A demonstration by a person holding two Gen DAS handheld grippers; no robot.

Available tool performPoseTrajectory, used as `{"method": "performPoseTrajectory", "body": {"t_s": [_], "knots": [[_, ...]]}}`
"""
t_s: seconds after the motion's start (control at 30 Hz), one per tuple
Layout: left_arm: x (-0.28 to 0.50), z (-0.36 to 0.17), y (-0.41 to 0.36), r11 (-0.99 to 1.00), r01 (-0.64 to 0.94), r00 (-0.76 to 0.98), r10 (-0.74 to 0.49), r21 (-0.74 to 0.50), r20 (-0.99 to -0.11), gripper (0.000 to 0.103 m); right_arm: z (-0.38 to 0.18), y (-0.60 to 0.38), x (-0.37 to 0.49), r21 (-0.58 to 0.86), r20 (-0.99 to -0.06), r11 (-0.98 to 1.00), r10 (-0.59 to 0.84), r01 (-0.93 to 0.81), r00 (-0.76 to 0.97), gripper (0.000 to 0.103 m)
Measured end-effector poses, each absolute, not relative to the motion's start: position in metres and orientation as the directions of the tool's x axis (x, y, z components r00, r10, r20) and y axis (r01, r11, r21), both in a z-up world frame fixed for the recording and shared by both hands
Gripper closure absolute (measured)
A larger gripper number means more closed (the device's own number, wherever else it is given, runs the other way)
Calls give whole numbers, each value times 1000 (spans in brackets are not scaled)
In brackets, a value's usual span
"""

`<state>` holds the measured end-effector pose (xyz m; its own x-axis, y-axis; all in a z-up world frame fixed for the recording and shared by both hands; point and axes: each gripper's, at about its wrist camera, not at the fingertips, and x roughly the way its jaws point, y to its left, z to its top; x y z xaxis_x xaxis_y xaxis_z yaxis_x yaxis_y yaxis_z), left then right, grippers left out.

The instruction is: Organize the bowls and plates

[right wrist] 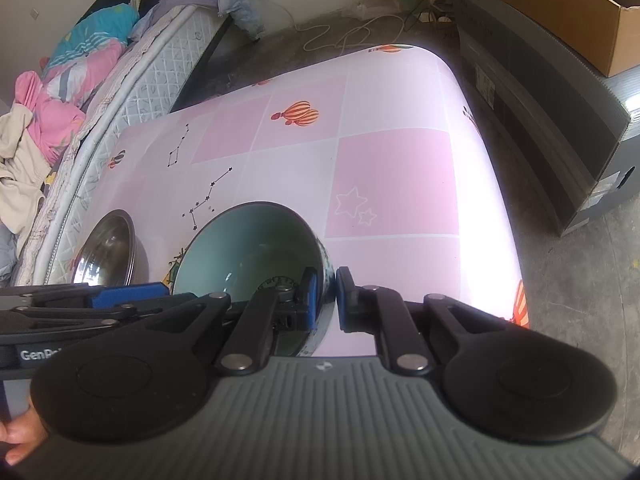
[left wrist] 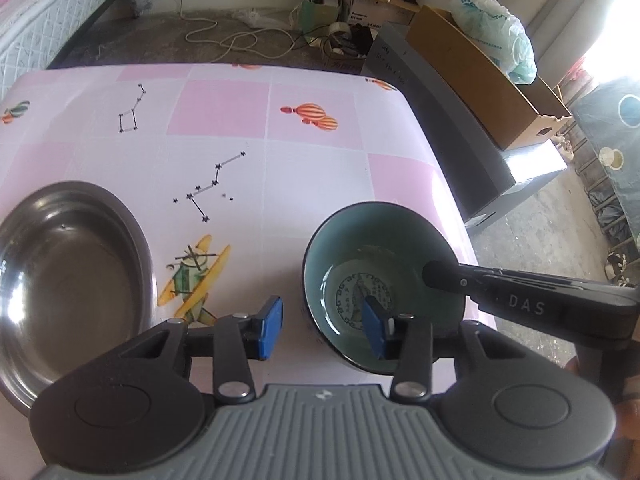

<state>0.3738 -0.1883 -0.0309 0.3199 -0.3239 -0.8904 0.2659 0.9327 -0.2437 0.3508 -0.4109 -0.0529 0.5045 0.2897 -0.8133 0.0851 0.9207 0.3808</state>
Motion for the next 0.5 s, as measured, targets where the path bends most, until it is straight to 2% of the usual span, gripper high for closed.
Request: {"method": "performPoseTrajectory", "body": {"t_s": [0.07, 0.2, 0.27, 0.33, 0.5], "knots": [[374, -34, -191, 930, 269, 309, -331, -251, -892, 71, -53, -410, 351, 377, -814, 922, 287, 83, 504, 94], [373, -38, -193, 933, 275, 310, -314, -232, -897, 72, -54, -407, 352, 371, -818, 925, 283, 83, 500, 94], [373, -38, -192, 937, 268, 313, -305, -225, -899, 81, -55, -405, 352, 368, -820, 926, 281, 84, 498, 94], [373, -39, -189, 940, 259, 314, -301, -223, -900, 86, -56, -404, 353, 362, -822, 928, 277, 83, 497, 94], [371, -38, -185, 939, 257, 321, -307, -229, -896, 87, -57, -400, 353, 354, -828, 931, 267, 91, 493, 94]]}}
